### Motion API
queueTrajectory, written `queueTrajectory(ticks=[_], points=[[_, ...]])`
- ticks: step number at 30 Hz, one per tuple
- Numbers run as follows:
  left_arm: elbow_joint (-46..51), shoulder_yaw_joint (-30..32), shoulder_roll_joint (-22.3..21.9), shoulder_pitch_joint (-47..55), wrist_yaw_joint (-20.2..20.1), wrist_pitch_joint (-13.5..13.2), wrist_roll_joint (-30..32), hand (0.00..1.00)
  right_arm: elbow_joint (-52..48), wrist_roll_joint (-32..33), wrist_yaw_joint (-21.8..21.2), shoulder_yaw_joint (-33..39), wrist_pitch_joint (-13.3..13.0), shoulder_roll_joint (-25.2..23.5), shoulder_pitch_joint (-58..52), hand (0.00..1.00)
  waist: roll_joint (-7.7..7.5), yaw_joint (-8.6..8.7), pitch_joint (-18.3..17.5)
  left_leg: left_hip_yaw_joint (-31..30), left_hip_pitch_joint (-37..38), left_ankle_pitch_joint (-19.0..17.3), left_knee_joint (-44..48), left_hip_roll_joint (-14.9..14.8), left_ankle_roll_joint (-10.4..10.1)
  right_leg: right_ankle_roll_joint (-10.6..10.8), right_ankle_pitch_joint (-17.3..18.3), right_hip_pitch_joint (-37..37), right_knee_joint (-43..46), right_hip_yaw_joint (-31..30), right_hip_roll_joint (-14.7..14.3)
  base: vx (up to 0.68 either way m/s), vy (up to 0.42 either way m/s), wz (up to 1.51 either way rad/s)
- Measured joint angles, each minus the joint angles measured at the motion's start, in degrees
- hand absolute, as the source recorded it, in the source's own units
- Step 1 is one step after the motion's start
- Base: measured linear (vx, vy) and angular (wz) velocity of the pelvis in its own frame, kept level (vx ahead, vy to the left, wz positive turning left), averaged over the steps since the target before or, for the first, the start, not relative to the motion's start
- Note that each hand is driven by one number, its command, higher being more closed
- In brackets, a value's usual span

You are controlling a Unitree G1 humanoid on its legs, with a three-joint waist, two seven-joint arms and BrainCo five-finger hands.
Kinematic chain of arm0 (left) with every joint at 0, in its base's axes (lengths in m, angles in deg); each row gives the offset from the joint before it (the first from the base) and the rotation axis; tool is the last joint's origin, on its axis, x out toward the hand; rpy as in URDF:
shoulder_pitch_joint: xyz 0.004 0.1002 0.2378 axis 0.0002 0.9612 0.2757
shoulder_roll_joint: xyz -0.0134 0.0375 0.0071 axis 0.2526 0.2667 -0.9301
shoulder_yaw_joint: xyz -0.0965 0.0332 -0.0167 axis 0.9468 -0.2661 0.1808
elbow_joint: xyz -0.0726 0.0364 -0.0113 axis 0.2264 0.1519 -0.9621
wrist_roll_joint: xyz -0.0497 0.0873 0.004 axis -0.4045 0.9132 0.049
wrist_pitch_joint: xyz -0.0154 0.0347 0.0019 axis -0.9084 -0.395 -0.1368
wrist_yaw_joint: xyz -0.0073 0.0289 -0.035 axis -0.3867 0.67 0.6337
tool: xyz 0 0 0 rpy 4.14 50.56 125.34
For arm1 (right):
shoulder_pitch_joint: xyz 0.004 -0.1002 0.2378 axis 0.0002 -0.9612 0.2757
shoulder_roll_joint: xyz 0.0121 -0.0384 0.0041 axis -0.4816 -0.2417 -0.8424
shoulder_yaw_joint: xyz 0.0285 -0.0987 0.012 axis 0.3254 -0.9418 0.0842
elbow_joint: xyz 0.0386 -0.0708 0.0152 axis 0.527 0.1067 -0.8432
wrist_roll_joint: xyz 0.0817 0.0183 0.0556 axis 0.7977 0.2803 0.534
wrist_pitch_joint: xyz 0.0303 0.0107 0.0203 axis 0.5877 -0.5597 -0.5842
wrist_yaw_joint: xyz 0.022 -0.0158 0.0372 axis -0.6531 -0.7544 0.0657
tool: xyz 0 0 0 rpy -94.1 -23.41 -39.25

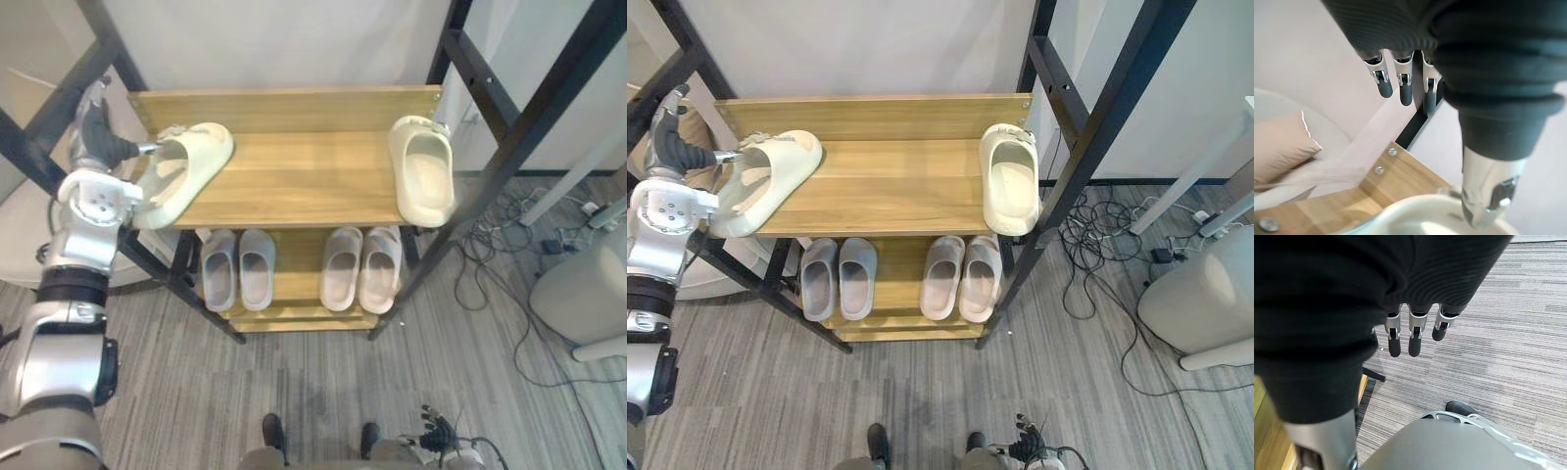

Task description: Organize the slippers on the shoe rack

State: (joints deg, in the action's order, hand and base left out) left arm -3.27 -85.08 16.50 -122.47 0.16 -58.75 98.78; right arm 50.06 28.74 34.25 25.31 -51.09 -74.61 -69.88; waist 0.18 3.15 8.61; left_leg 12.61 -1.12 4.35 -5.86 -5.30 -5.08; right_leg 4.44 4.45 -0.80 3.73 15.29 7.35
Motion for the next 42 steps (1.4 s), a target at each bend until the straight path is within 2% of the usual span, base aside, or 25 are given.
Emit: queueTrajectory(ticks=[9,20,23,34,35,42], points=[[-0.37,-0.36,0.0,-2.49,0.72,1.16,4.78,0.0,-1.31,0.96,-0.2,0.02,-0.42,-0.08,0.01,0.0,-0.44,-0.22,1.53,-0.44,-1.01,0.13,0.02,-0.14,0.13,-0.34,0.93,-1.9,1.84,0.21,0.16,-0.02,0.003,0.0],[-3.54,-2.5,-1.13,-7.69,1.04,2.68,4.82,0.0,-1.35,0.96,1.4,0.09,0.26,-0.52,2.05,0.0,-0.99,-0.76,2.82,0.2,-4.05,0.7,0.39,-0.45,0.18,-0.5,1.1,-6.3,4.18,-0.87,0.2,-0.04,0.001,-0.03],[-5.02,-2.12,0.3,-11.6,0.77,2.81,4.78,0.0,-1.33,1.04,1.6,-0.01,0.65,-0.63,3.39,0.0,-1.87,-0.44,4.97,1.56,-4.85,0.71,0.98,-0.46,0.34,-0.58,0.33,-7.89,4.63,-2.32,0.3,-0.09,0.017,-0.23],[-5.12,-2.24,-0.58,-12.53,0.8,2.91,3.47,0.0,-1.03,2.29,2.12,0.24,0.93,-1.05,4.32,0.0,-2.36,0.06,5.44,2.76,-4.78,0.43,1.22,0.43,1.16,0.09,-0.57,-7.96,4.03,-3.72,0.97,-0.01,0.013,-0.05],[-5.07,-2.4,-0.77,-12.54,0.8,2.91,3.47,1.0,-0.88,2.29,2.13,0.33,0.97,-1.08,4.5,0.0,-2.38,0.07,5.44,2.76,-4.77,0.4,1.23,0.56,1.2,0.16,-0.61,-7.94,4.03,-3.7,1.13,0.0,0.0,0.0],[-5.16,-3.93,-2.39,-12.65,0.7,3.59,2.82,1.0,0.63,3.3,2.78,2.49,1.93,-2.17,5.55,0.0,-2.55,0.3,5.52,3.53,-3.67,0.13,1.07,1.47,1.76,0.83,-1.65,-6.68,2.29,-4.27,1.87,-0.04,0.025,-0.04]])
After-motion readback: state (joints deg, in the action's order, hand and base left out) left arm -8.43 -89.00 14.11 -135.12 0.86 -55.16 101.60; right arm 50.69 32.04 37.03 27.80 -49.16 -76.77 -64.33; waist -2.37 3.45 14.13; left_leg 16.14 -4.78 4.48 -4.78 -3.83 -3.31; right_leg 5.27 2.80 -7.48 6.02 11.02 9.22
